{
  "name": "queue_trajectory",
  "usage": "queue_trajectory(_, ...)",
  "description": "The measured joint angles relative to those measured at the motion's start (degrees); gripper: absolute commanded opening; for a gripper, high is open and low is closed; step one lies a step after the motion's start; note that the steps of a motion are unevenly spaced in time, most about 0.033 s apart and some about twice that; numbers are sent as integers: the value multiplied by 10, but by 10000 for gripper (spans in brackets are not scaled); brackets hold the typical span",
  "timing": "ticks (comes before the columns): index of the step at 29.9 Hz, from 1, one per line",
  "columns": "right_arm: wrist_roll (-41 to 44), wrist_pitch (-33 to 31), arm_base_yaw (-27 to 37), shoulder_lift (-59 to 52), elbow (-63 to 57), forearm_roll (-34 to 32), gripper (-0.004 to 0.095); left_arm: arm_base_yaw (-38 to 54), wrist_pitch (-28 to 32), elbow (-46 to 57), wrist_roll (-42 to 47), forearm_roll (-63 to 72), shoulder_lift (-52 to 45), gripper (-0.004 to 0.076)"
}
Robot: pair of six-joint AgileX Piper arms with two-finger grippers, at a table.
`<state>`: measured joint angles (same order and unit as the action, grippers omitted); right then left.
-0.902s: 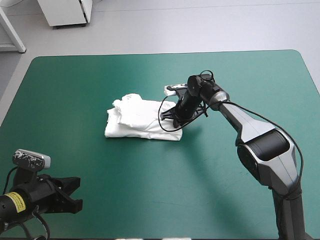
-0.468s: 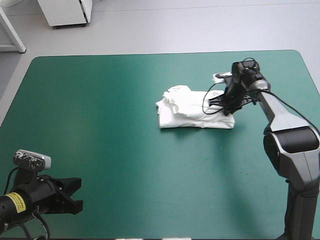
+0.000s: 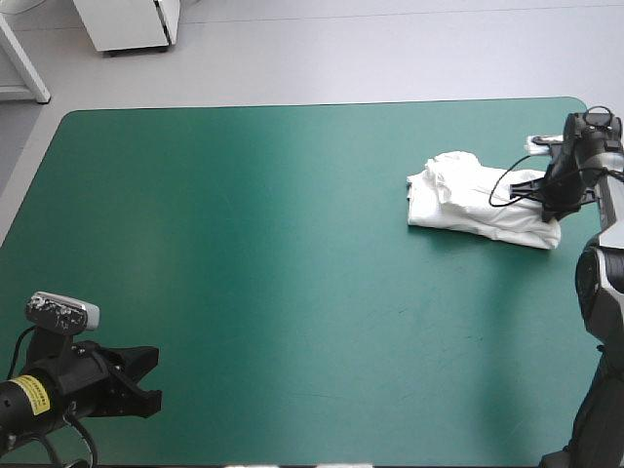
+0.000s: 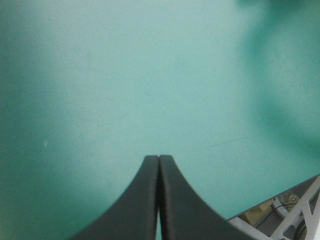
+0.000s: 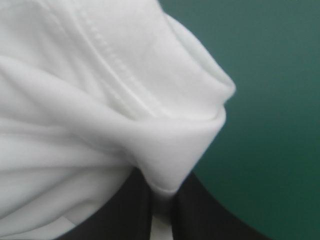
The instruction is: Fold the cloth
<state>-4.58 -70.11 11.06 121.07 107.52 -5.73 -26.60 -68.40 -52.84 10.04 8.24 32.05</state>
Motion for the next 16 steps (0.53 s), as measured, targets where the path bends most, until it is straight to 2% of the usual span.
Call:
queue_trajectory(8, -1, 0, 87, -1, 0, -40, -17, 0, 0, 0, 0, 0, 0, -22)
queue_trajectory(16, -5, -2, 150, -5, 0, -47, -17, 0, 0, 0, 0, 0, 0, -22)
